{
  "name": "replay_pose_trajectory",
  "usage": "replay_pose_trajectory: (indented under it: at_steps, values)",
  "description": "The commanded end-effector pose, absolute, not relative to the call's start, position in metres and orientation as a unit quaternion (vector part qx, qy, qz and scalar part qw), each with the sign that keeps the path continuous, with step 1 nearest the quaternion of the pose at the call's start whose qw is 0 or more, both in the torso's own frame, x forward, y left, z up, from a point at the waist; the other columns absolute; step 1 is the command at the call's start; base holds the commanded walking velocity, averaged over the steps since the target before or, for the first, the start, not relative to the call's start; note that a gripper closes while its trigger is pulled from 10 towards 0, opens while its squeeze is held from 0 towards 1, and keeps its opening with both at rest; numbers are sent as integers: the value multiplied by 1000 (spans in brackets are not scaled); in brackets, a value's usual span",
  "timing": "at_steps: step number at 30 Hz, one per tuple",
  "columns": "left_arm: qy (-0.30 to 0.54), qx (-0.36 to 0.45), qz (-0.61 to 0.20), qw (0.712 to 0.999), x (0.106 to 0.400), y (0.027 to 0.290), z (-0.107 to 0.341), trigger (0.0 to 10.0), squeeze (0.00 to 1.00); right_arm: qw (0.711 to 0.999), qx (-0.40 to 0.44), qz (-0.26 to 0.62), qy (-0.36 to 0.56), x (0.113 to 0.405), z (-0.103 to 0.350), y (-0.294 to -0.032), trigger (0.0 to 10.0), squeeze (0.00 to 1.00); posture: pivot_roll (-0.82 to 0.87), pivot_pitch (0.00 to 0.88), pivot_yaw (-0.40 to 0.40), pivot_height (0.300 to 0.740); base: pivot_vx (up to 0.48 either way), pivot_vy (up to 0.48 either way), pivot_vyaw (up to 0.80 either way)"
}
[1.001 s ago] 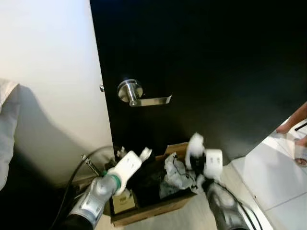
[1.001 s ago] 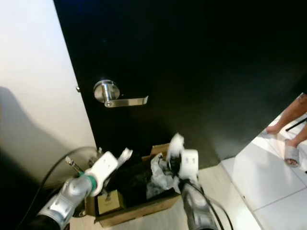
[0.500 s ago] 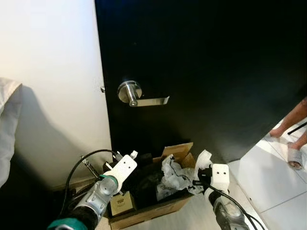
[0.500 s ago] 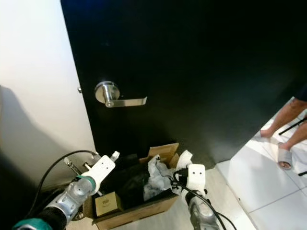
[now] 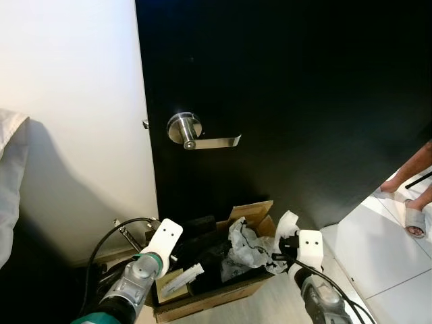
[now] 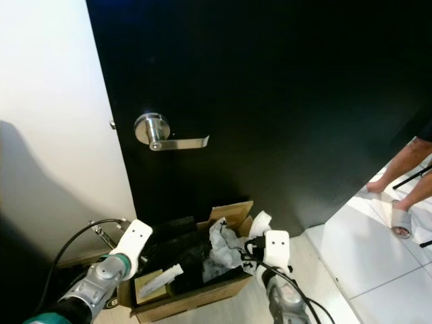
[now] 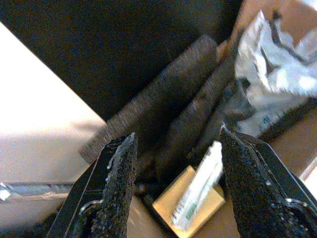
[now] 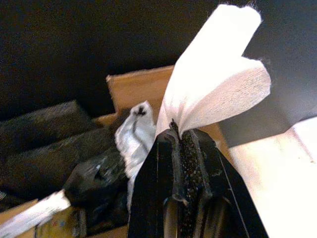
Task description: Clean up the room
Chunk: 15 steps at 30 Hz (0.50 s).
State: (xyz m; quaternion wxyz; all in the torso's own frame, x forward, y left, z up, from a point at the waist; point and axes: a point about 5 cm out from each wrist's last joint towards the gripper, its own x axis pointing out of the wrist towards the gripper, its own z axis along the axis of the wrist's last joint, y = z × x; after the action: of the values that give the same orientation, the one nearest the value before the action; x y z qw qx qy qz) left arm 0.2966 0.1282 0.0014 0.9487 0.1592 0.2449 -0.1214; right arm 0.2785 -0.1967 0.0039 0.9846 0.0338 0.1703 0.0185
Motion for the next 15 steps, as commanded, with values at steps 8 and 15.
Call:
replay_pose_trajectory:
  at_steps: [8, 15]
  values:
    - [214, 133, -99, 963, 293, 158, 9, 10000, 0, 978, 59, 99, 173, 296, 12, -164, 10000, 0, 28, 55, -7, 740, 0, 0, 0]
    - [214, 128, -77, 965, 262, 195, 3, 10000, 0, 929, 51, 279, 239, 278, -6, -97, 10000, 259, 128, 85, -44, 740, 0, 0, 0]
